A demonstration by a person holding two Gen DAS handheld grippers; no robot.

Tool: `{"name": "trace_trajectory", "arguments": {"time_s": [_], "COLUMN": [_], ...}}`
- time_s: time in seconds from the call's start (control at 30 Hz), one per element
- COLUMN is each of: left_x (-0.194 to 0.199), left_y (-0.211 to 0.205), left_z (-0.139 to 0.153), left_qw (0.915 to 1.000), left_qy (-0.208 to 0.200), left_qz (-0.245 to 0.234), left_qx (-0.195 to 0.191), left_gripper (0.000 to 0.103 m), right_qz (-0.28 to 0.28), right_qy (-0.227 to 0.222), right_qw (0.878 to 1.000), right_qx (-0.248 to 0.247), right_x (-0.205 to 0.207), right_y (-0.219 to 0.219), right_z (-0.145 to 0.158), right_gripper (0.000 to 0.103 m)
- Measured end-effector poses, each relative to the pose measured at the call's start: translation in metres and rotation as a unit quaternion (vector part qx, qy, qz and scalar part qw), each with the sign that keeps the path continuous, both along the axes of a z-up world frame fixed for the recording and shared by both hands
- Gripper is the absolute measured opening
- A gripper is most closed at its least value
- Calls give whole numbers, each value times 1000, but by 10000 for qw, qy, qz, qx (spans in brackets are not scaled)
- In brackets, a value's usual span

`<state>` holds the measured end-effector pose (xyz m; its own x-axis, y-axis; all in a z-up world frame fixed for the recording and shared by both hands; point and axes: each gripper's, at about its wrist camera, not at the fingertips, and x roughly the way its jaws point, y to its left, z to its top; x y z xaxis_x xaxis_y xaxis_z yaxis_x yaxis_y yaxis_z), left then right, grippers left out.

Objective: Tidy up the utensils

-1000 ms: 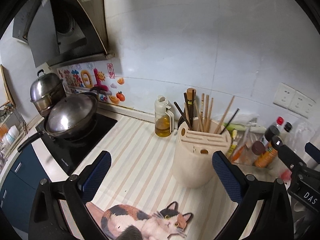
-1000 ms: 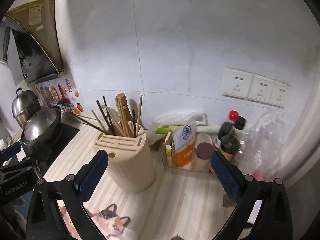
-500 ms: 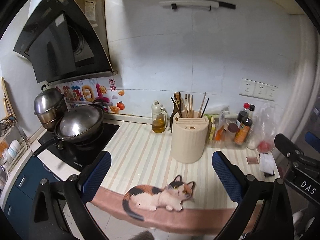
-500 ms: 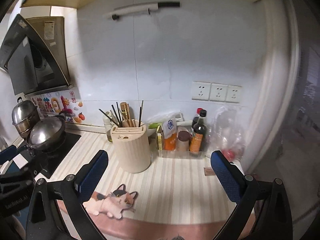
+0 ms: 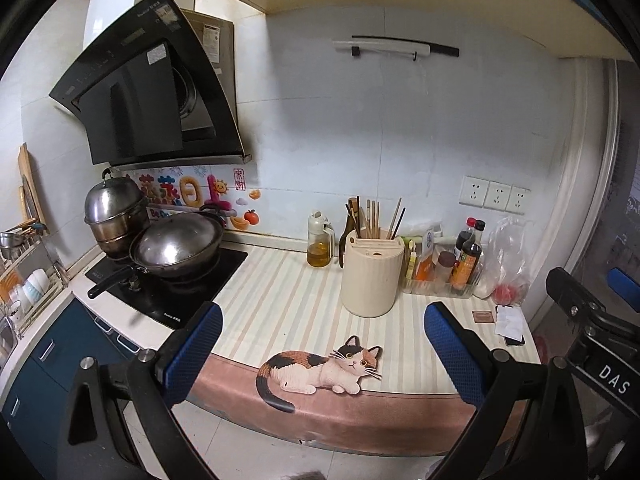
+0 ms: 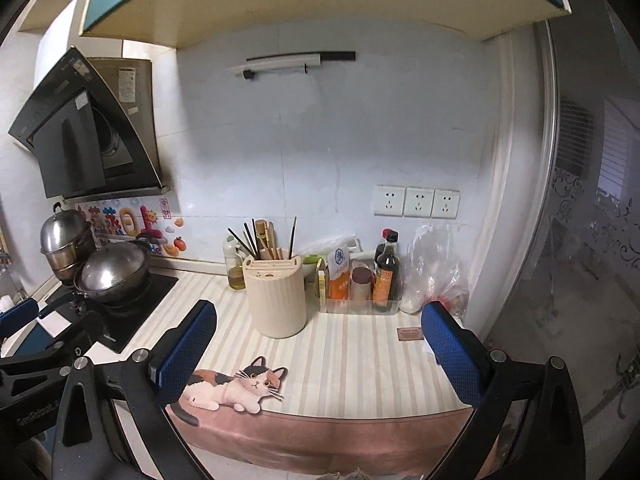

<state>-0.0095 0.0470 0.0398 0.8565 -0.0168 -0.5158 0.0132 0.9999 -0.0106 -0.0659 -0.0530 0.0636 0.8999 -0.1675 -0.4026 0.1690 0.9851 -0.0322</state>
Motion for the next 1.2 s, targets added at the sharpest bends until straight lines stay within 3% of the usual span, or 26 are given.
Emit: {"name": "trace_trajectory", "arguments": {"time_s": [0.7,1.2], "left_x": [-11,-1], "left_y": [-7,-2], "left_z": [2,-6], "left_qw": [10000,9996], "left_qy": [-15,258], "left_qz": [51,56], "left_qx": [80,70], "left_gripper": [103,103], "right_qz": [67,151], "right_qy": [90,255], "right_qw": [9999,9996], "right_qx": [15,-8], "right_x": [0,14], "right_y": [-18,-12], "right_z": [-3,-12], "right_gripper": [103,103]}}
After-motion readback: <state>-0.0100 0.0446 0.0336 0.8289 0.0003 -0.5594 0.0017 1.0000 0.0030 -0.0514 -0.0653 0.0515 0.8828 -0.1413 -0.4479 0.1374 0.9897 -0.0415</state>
